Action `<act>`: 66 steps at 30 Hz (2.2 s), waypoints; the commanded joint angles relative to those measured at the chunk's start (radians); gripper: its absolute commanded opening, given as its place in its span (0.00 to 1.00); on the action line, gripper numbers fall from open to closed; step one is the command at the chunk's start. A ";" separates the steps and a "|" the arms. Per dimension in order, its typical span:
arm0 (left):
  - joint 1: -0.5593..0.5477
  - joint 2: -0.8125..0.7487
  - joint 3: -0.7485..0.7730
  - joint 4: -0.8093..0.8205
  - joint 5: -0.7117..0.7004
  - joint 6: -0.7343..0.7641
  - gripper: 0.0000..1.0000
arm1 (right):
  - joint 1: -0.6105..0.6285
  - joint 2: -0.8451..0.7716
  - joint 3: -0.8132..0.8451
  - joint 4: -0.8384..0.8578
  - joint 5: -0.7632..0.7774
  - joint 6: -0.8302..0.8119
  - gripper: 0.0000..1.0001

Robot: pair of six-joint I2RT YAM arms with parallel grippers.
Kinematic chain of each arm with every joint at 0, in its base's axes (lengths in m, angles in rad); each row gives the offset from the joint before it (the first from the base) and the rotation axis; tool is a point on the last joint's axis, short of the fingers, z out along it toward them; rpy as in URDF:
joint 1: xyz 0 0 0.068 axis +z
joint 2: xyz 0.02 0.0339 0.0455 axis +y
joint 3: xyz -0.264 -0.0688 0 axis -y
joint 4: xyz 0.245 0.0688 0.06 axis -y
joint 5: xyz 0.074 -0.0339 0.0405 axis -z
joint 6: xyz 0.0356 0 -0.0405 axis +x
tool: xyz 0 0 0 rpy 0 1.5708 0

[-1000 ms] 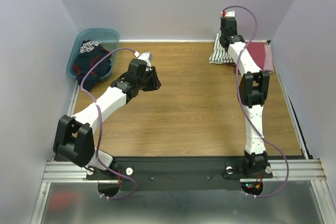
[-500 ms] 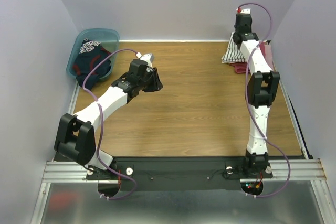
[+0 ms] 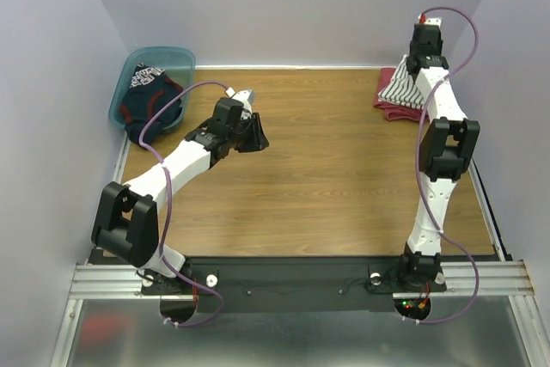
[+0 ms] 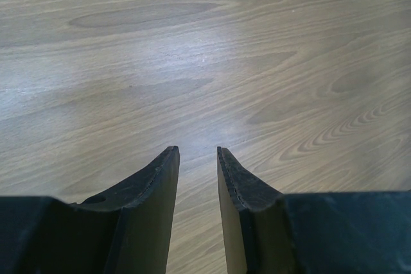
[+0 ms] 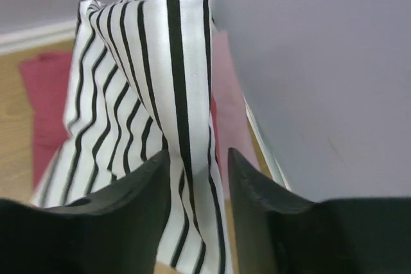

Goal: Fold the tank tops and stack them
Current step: Neatly place the folded tank top to the corner, then grab the tank top from the pile

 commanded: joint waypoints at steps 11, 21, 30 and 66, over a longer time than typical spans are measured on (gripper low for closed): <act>0.004 -0.026 0.023 0.047 -0.036 -0.035 0.42 | -0.030 -0.262 -0.200 -0.022 -0.093 0.338 1.00; 0.203 -0.033 0.213 -0.050 -0.336 -0.202 0.48 | 0.353 -0.538 -0.692 0.069 -0.251 0.507 1.00; 0.510 0.227 0.522 -0.201 -0.654 -0.316 0.63 | 0.587 -0.611 -0.970 0.184 -0.359 0.571 1.00; 0.650 0.962 1.185 -0.310 -0.470 -0.304 0.00 | 0.590 -0.675 -1.081 0.248 -0.486 0.554 1.00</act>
